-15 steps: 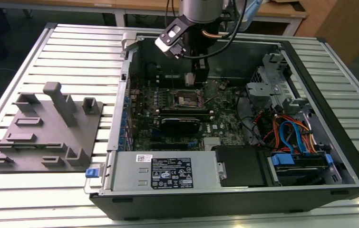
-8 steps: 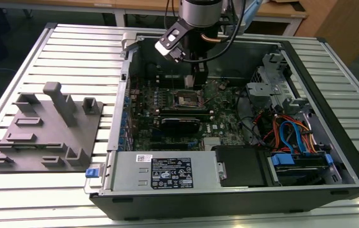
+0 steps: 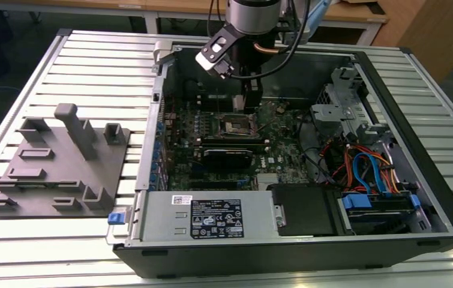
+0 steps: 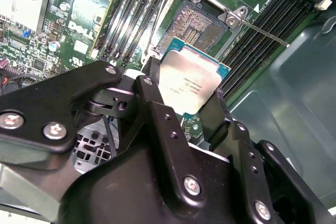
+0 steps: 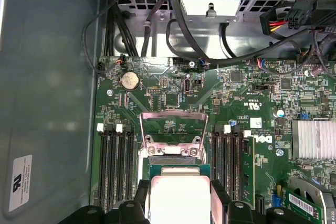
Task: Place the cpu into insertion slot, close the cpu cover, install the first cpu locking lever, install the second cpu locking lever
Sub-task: 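Place the cpu into insertion slot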
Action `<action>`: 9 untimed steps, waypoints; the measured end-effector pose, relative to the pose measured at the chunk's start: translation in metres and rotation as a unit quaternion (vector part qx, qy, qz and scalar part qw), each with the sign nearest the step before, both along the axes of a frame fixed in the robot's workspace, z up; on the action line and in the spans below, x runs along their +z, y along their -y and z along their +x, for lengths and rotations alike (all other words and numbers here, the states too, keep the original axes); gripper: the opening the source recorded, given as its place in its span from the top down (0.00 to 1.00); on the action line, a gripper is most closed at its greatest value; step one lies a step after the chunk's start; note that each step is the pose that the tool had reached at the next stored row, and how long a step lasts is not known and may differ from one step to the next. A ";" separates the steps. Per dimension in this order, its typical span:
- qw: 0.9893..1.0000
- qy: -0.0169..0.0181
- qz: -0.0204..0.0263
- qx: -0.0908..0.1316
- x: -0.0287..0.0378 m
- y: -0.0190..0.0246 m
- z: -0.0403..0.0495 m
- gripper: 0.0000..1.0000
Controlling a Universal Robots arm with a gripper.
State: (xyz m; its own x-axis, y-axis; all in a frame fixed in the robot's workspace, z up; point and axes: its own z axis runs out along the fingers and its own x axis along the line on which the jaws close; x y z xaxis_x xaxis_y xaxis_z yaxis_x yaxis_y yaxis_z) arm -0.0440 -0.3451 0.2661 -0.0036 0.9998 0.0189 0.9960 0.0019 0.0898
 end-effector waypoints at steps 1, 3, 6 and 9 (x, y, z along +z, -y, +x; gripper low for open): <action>1.000 0.000 0.000 0.000 0.0000 0.0000 0.0000 0.46; 1.000 0.000 0.000 0.000 -0.0002 0.0000 0.0000 0.46; 1.000 0.000 0.000 0.001 -0.0009 0.0000 0.0000 0.46; 1.000 0.000 0.000 0.008 -0.0022 0.0000 0.0000 0.46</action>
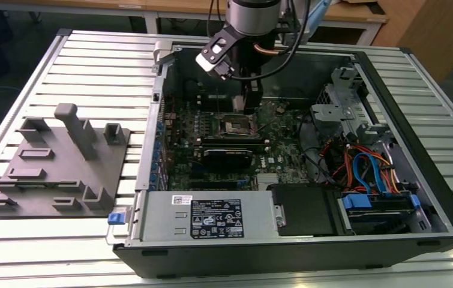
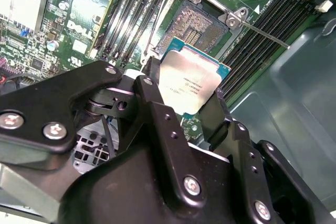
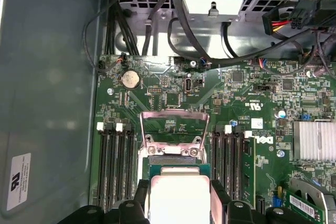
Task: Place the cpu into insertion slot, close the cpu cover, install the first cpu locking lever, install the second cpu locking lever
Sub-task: 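Place the cpu into insertion slot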
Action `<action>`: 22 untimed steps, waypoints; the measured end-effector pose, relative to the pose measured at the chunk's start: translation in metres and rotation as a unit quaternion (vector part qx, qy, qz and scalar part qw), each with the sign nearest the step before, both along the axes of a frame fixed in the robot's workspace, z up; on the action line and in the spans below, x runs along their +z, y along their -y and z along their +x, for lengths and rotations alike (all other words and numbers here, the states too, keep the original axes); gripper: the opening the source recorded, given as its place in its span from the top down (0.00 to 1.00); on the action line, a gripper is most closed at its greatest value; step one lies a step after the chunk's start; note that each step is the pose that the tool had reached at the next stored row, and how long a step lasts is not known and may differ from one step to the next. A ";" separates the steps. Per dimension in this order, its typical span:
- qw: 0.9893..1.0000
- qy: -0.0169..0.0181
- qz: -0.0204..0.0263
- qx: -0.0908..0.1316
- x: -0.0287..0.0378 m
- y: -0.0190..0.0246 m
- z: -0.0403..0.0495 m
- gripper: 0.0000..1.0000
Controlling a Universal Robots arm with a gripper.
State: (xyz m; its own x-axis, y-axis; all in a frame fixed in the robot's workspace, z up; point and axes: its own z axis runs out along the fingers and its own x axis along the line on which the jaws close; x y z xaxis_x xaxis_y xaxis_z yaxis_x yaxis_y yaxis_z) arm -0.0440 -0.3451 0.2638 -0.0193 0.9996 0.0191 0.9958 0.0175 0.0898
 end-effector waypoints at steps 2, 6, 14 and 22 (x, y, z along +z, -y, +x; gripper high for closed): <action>1.000 0.000 0.000 0.000 -0.0017 0.0000 0.0000 0.46; 1.000 0.000 0.000 0.001 -0.0084 -0.0002 0.0001 0.46; 1.000 0.000 -0.002 -0.021 -0.0216 -0.0025 -0.0006 0.46; 1.000 -0.003 -0.002 -0.024 -0.0360 -0.0029 -0.0024 0.46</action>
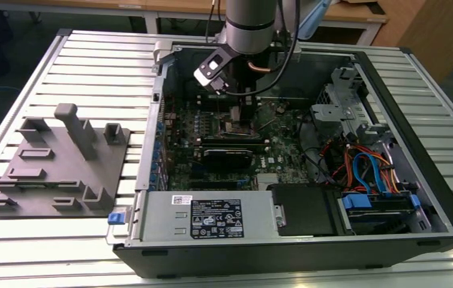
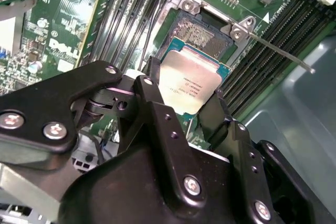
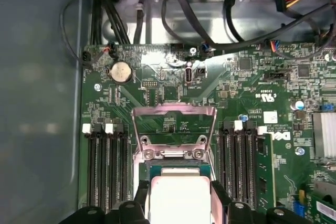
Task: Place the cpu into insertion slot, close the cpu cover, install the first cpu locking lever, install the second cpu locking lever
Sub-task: 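Place the cpu into insertion slot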
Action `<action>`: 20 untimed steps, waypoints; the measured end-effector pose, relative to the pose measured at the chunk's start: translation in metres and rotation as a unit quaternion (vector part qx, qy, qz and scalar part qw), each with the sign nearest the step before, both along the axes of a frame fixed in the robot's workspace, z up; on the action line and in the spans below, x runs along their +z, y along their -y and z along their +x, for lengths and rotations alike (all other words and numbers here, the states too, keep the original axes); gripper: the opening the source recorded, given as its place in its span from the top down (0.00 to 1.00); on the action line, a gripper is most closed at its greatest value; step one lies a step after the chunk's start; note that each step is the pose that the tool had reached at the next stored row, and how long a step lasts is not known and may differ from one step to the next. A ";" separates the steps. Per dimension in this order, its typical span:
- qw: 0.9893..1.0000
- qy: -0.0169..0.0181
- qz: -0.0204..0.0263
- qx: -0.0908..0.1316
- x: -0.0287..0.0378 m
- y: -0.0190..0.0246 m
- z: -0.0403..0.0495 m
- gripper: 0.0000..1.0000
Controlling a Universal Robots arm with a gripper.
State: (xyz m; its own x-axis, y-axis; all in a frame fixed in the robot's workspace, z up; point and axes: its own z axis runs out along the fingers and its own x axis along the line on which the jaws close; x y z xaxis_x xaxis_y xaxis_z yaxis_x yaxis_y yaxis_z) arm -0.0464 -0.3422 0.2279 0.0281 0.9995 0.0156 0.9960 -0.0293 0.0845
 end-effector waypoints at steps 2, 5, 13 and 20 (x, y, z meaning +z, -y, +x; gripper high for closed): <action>1.000 0.000 0.000 0.002 -0.0038 0.0000 -0.0009 0.46; 1.000 -0.001 0.000 0.010 -0.0089 0.0000 -0.0035 0.46; 1.000 -0.001 0.002 0.017 -0.0165 0.0000 -0.0053 0.46; 1.000 -0.001 0.002 0.017 -0.0206 -0.0003 -0.0065 0.46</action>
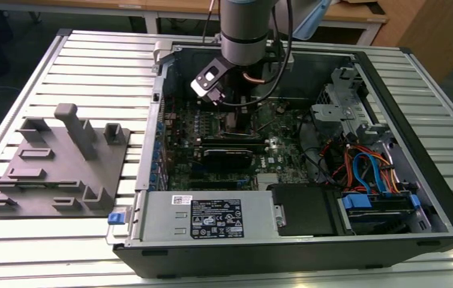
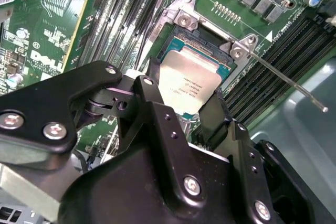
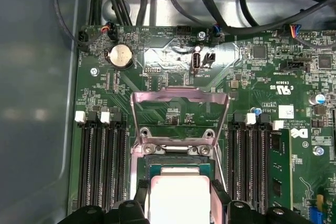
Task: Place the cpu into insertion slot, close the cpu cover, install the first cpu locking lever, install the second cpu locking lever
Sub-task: 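Place the cpu into insertion slot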
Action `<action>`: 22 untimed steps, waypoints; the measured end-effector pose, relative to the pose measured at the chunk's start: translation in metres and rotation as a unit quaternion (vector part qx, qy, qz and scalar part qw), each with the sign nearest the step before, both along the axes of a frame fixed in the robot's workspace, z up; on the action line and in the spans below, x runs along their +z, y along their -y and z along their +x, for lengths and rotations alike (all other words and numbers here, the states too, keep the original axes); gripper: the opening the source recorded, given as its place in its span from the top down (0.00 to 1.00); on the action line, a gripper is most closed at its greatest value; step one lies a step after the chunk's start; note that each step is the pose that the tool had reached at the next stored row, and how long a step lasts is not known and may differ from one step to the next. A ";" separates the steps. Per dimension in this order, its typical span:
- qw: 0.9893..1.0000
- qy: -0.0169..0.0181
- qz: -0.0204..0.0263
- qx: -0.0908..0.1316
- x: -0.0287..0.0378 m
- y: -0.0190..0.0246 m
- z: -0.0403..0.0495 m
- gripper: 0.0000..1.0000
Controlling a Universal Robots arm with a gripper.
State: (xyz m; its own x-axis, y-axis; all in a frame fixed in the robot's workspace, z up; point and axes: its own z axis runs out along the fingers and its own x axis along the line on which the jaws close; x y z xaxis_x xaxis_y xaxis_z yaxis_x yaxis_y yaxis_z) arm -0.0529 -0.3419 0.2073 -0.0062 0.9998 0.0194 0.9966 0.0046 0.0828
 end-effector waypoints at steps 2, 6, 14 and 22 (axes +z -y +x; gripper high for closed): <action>1.000 0.000 0.000 0.000 -0.0014 -0.0003 -0.0007 0.46; 1.000 0.000 0.000 0.000 -0.0049 -0.0013 -0.0009 0.46; 1.000 0.000 0.000 -0.006 -0.0125 -0.0020 -0.0010 0.46; 1.000 0.000 0.000 -0.006 -0.0152 -0.0045 -0.0007 0.46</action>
